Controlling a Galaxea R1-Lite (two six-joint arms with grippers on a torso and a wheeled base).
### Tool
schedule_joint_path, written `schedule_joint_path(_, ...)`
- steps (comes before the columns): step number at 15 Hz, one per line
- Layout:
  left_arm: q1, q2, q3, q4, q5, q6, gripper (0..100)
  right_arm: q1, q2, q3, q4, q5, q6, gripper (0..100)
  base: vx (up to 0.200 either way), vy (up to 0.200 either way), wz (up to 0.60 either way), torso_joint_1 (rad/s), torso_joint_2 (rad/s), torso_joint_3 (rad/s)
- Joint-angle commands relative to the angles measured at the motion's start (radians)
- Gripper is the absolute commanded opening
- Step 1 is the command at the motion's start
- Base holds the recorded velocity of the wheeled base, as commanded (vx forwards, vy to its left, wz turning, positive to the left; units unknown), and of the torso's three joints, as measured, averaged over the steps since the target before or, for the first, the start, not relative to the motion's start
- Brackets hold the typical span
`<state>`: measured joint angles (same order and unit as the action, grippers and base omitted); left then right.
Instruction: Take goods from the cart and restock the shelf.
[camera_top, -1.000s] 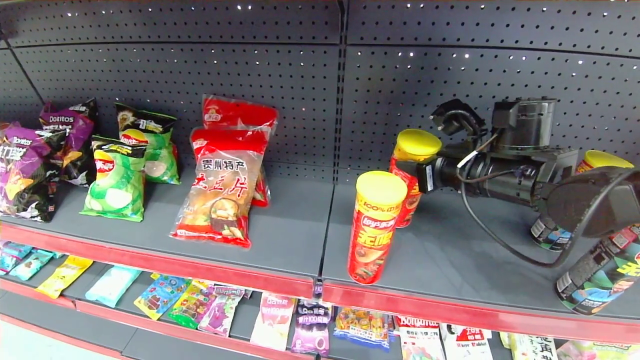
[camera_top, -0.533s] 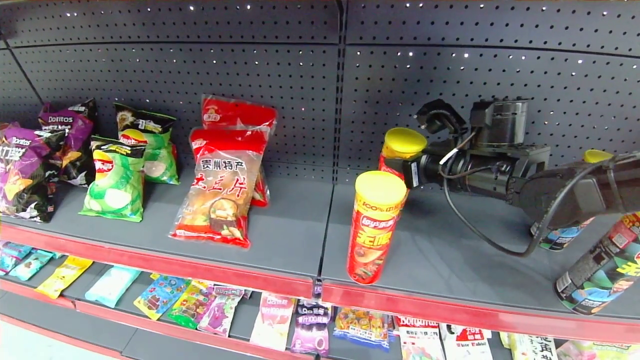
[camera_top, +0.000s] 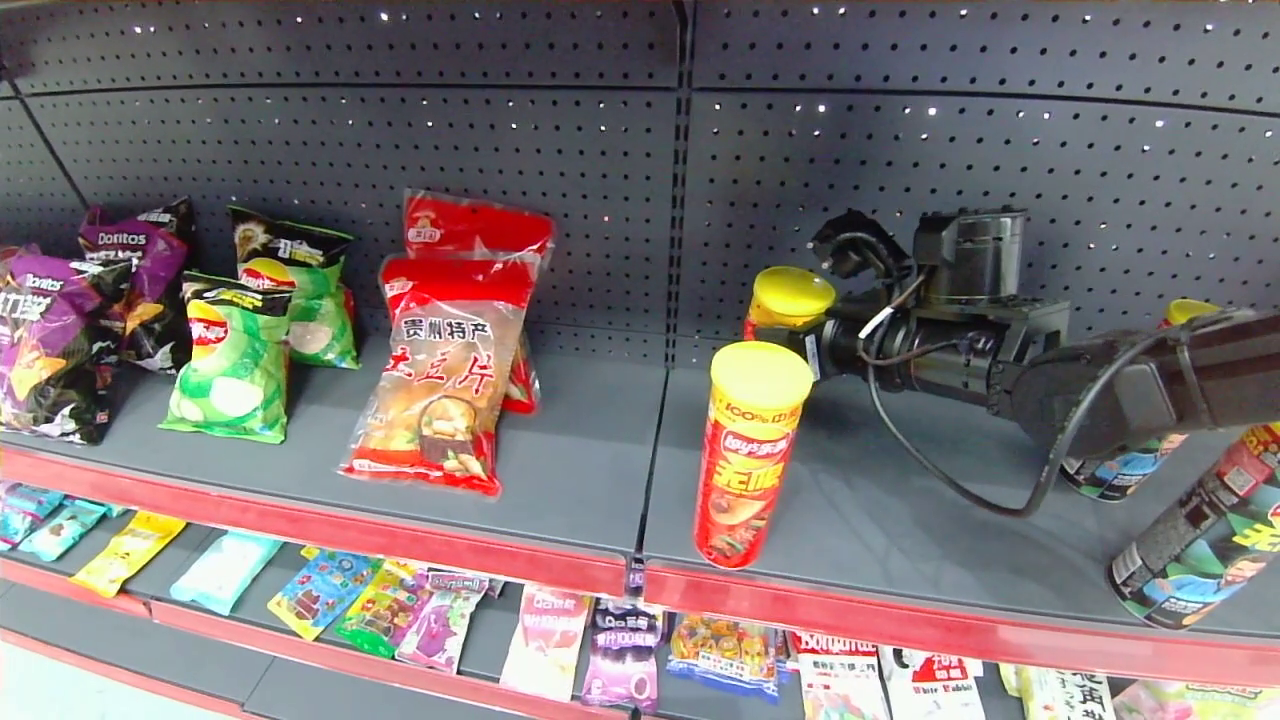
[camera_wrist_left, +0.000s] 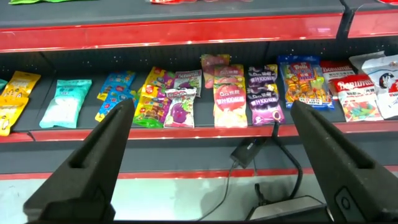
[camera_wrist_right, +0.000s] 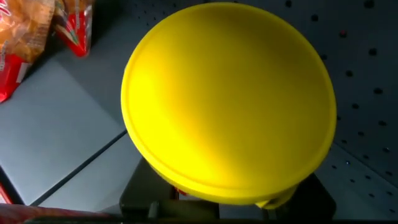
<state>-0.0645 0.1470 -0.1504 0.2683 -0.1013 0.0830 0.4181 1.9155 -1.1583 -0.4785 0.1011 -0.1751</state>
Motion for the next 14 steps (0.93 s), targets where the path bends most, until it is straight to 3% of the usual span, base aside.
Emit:
schedule_joint_path(1, 0.000, 0.000, -0.001, 0.000, 0.000, 0.000, 100, 0.002, 0.000, 0.000, 0.000, 0.000, 0.000, 0, 0.000, 0.000, 0.00, 0.000, 0.00, 0.000)
schedule_joint_path(3, 0.000, 0.000, 0.000, 0.000, 0.000, 0.000, 100, 0.002, 0.000, 0.005, 0.000, 0.000, -0.001, 0, 0.000, 0.000, 0.00, 0.000, 0.00, 0.000)
schedule_joint_path(4, 0.000, 0.000, -0.001, 0.000, 0.000, 0.000, 100, 0.004, 0.000, 0.008, 0.000, 0.002, -0.001, 100, 0.000, 0.000, 0.00, 0.000, 0.00, 0.000)
schedule_joint_path(14, 0.000, 0.000, 0.000, 0.000, -0.003, 0.000, 100, 0.011, -0.055, 0.045, -0.002, -0.011, 0.022, 100, 0.000, 0.000, 0.00, 0.000, 0.00, 0.000)
